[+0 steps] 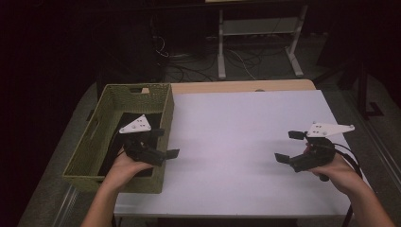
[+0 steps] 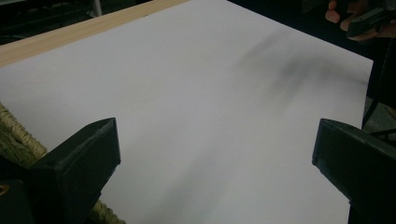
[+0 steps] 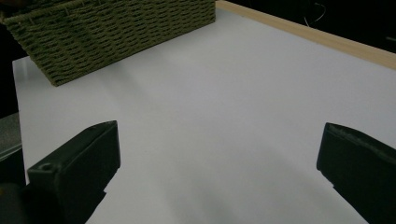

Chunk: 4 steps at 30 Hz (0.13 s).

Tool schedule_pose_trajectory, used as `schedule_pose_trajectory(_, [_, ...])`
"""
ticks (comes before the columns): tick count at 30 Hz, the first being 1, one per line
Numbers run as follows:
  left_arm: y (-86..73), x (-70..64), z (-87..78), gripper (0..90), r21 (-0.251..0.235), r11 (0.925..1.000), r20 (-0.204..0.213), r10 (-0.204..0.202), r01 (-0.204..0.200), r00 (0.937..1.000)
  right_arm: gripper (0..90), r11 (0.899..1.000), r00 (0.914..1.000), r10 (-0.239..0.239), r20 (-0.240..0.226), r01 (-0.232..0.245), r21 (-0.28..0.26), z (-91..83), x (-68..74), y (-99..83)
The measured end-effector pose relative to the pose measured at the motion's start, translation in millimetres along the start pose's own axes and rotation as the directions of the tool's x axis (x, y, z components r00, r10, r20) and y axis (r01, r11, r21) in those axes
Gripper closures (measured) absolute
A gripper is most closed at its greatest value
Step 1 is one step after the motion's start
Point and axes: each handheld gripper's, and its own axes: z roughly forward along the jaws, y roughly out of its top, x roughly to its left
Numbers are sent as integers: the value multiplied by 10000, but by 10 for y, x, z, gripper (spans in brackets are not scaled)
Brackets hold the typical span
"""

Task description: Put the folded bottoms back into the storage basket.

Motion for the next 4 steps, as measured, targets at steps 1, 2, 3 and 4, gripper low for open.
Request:
schedule_pose_trajectory(1, [0,0,0,10,-5,10000,-1,1,-1,10000,0,10000,10000,11,6,-11,-20,-2,-1,0])
schedule_pose_trajectory(2, [0,0,0,10,-3,10000,3,3,-3,10000,0,10000,10000,12,5,-12,-37,-5,-1,1])
schedule_pose_trajectory(3, [0,0,0,10,-4,10000,-4,8,-8,10000,0,10000,10000,1,2,-1,-59,-8,-2,3])
schedule_pose_trajectory(4, [1,-1,-1,10,-12,10000,-17,13,-13,10000,0,10000,10000,0,-9,0,-79,-11,-1,5])
